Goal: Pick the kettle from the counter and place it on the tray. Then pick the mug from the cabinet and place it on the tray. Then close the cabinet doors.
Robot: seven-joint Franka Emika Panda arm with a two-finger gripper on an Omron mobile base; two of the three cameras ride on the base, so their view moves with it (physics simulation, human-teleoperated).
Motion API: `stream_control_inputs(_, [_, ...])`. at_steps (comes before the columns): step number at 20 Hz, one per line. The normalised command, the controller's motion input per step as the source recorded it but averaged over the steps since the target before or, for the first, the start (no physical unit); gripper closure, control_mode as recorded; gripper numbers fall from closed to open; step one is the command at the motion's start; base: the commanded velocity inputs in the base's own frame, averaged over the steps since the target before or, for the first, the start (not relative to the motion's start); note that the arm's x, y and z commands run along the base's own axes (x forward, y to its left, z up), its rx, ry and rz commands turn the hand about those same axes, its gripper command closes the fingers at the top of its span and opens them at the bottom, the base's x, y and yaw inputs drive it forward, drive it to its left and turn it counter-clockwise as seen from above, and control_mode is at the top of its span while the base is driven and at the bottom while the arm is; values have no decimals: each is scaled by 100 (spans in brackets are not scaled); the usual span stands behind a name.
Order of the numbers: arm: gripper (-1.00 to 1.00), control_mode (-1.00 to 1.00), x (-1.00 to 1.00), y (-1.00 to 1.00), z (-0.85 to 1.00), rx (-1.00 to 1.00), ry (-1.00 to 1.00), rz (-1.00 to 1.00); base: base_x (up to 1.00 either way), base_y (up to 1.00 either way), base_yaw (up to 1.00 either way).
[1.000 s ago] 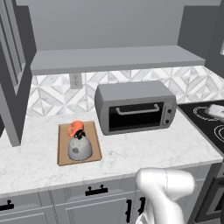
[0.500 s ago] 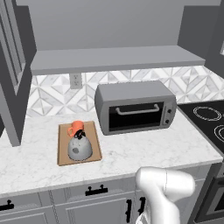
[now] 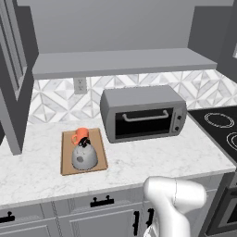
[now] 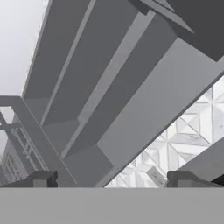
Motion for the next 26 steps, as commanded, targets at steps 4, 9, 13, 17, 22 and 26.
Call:
stream_control_inputs(4, [-100, -100, 42, -19, -4, 23, -12, 7, 0, 0, 0])
stream_control_inputs(9, [-100, -100, 25, -36, 0, 23, 1, 3, 0, 0, 0])
stream_control_inputs(13, [-100, -100, 5, -43, -17, 11, 14, 0, 0, 0, 0])
stream_control_inputs(17, [-100, -100, 0, -40, -42, 3, 13, -1, 0, 0, 0])
stream_control_inputs(22, [-100, -100, 0, -48, -42, 11, 14, 0, 0, 0, 0])
stream_control_inputs(26, [-100, -100, 10, -56, -47, 22, 19, 0, 0, 0, 0])
